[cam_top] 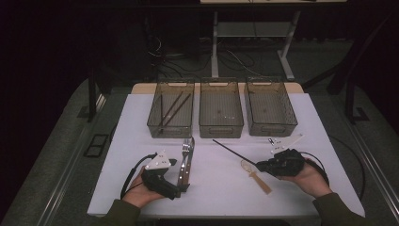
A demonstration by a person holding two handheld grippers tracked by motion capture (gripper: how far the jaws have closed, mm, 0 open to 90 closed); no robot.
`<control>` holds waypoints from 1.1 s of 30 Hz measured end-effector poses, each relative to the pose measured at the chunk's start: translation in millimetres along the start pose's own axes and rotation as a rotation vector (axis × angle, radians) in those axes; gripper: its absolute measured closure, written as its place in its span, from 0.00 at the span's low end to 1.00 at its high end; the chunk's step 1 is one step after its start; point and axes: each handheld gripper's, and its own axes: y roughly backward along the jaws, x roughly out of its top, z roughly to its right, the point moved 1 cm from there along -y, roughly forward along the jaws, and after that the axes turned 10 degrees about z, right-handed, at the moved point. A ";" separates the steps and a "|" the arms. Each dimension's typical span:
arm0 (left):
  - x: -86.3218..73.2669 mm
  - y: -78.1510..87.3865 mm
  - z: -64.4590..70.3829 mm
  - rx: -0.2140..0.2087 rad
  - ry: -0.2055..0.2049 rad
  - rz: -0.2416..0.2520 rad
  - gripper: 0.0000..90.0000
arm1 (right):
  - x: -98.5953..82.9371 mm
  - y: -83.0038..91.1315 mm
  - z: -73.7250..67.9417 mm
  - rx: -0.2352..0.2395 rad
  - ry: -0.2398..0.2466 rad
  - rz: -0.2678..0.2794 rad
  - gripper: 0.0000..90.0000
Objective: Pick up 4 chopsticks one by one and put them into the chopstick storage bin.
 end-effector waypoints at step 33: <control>-1.1 -1.2 0.3 0.004 0.013 0.010 0.00 | 65.4 -42.8 6.5 -0.062 -0.070 0.090 0.95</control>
